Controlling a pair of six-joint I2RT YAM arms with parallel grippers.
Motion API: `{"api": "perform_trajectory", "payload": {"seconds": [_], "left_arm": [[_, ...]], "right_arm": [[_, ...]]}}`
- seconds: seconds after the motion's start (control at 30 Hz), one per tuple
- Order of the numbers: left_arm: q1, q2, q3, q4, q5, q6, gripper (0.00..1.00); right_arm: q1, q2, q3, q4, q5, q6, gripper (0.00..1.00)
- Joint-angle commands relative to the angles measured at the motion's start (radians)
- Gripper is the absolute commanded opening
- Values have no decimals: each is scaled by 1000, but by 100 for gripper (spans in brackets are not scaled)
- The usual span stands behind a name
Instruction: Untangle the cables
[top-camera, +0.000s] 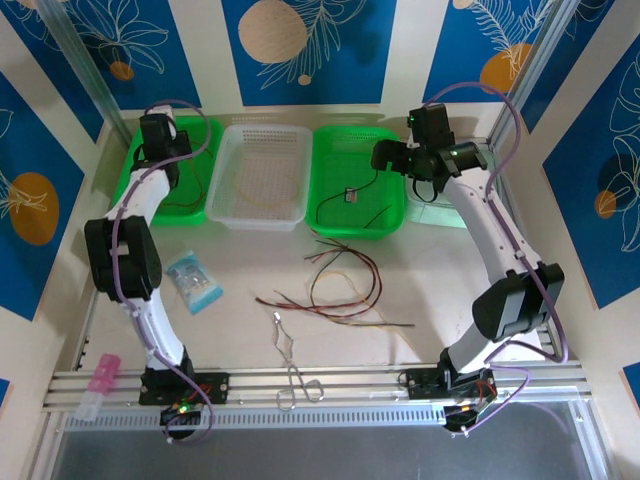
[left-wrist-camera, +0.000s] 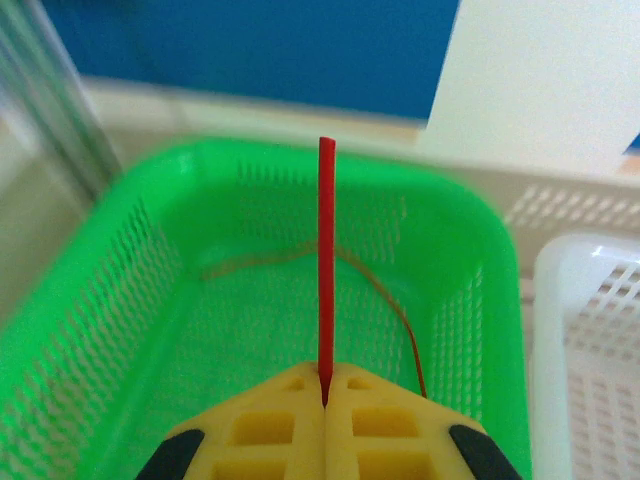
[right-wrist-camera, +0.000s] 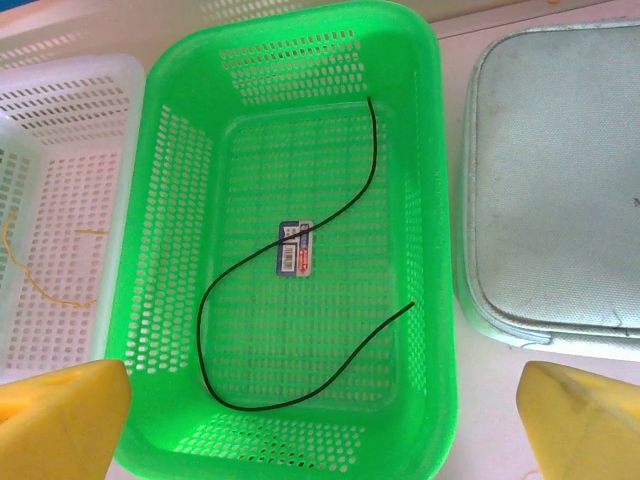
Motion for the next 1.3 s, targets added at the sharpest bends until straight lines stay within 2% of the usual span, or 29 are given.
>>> {"api": "perform_trajectory", "payload": {"seconds": [0.0, 0.07, 0.2, 0.3, 0.6, 0.63, 0.7, 0.73, 0.83, 1.07, 1.27], "left_arm": [[35, 56, 152, -256, -16, -191, 0], [60, 114, 239, -385, -2, -278, 0], [88, 206, 320, -490, 161, -353, 0], [88, 252, 331, -521, 229, -343, 0], [79, 313, 283, -530, 314, -326, 1], [78, 310, 273, -526, 309, -316, 11], [75, 289, 243, -500, 291, -296, 40], [74, 274, 230, -484, 280, -288, 50], [69, 207, 196, -436, 232, -259, 68], [39, -4, 76, -301, 105, -202, 78], [9, -183, -41, -271, 152, -171, 78]], "right_arm": [[-20, -65, -19, 2, -27, -9, 99], [-26, -77, -32, 2, -31, -8, 99], [-32, -101, -61, 10, -35, -6, 99], [-33, -112, -77, 12, -37, 4, 99], [-25, -140, -94, 15, -32, 11, 99], [-25, -140, -97, 17, -33, 11, 99], [-22, -139, -98, 9, -34, 13, 99], [-19, -140, -99, 7, -34, 13, 99], [-10, -151, -106, 5, -24, 10, 99], [5, -199, -203, 17, -21, 57, 99], [56, -317, -366, 27, -11, 132, 99]]}}
